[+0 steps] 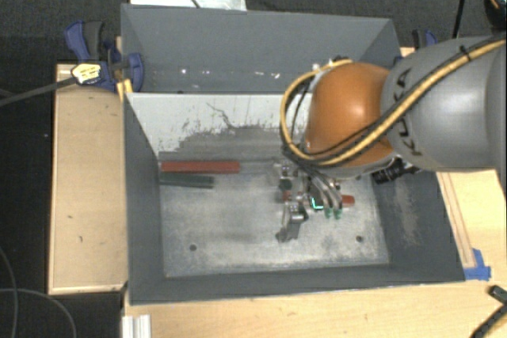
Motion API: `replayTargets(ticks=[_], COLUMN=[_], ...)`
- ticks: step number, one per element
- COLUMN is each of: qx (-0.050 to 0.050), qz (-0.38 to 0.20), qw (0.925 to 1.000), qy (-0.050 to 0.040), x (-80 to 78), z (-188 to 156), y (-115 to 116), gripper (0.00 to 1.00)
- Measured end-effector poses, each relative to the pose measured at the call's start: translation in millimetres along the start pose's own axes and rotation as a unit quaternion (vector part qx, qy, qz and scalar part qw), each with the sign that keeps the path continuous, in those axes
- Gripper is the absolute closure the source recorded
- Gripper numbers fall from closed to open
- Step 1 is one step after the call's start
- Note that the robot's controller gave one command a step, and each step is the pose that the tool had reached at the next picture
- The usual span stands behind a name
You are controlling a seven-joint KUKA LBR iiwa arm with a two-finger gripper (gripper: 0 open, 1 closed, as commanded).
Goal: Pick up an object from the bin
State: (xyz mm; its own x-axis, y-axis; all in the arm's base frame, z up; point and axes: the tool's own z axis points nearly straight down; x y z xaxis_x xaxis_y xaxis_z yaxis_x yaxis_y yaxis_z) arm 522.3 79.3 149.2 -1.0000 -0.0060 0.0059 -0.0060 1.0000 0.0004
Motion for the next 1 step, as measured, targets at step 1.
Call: replayTargets(ticks=[1], qx=[0.001], qz=[-0.096], qw=[0.9954], qy=[-0.0045], x=[-50.2], z=[39.2], y=[-62.4], gripper=[0.0])
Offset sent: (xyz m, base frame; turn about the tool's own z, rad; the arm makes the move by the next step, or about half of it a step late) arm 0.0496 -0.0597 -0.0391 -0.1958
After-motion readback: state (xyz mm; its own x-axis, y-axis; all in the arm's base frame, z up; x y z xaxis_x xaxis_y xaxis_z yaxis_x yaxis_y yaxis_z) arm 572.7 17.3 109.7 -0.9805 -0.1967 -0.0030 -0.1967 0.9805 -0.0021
